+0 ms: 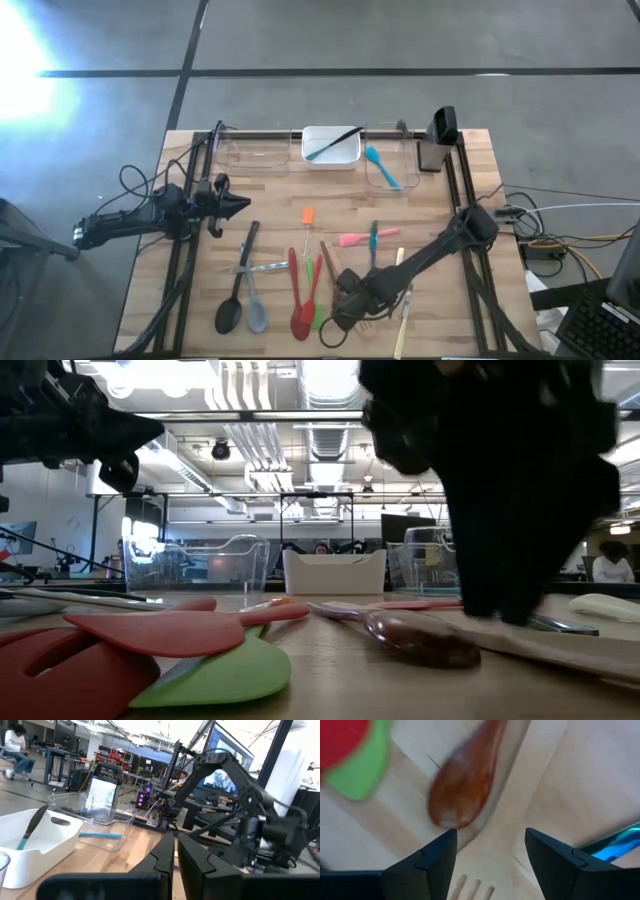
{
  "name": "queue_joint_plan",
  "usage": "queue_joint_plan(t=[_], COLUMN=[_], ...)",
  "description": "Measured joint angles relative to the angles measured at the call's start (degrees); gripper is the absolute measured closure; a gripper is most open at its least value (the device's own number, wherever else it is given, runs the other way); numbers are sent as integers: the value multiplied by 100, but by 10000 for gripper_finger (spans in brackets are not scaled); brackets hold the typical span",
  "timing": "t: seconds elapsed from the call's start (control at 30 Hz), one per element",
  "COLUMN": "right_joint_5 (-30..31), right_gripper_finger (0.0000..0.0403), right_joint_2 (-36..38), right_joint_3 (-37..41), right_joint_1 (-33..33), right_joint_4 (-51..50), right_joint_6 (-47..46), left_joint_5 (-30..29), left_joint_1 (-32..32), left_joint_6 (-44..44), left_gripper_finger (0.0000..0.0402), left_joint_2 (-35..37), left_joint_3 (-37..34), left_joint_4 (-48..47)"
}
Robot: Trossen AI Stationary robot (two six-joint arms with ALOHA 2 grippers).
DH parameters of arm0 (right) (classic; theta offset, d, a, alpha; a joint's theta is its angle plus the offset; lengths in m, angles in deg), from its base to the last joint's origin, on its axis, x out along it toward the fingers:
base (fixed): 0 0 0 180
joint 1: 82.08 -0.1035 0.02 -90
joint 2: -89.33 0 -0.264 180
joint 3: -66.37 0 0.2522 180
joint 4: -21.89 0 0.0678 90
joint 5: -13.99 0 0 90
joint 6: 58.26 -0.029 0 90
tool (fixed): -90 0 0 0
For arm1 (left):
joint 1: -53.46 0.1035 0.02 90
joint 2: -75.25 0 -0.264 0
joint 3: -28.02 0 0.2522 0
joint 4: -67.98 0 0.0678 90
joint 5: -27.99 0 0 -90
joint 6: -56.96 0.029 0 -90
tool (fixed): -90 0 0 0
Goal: Pick & Place Kitchen Items
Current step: Put the light brown serving spoon into the left transparent bin
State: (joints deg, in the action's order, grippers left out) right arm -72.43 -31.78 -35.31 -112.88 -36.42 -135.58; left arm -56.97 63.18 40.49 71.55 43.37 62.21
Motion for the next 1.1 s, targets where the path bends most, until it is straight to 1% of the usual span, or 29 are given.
queue_joint_plan(t=[0.23, 0.4, 0.6, 0.7, 0.9, 1.1], right_joint_5=[-272, -150, -38, -47, 184, 244], right_gripper_finger=[179, 179, 179, 179, 180, 179], right_joint_2=[-327, -473, -580, -624, -624, -624], right_joint_3=[-168, -214, -216, -229, -229, -227], right_joint_1=[-17, -17, 15, 34, 80, 143], right_joint_4=[-99, -325, -362, -408, -681, -916], right_joint_6=[87, -303, -762, -779, -780, -760], left_joint_5=[2, 4, 4, 4, 4, 4], left_joint_1=[0, 0, 2, 1, 2, 1], left_joint_6=[0, -11, -13, -15, -17, -20], left_gripper_finger=[376, 376, 376, 376, 376, 376], left_joint_2=[0, -2, -2, -2, -2, -2], left_joint_3=[0, 0, 0, 0, 0, 0], left_joint_4=[60, 80, 92, 97, 100, 98])
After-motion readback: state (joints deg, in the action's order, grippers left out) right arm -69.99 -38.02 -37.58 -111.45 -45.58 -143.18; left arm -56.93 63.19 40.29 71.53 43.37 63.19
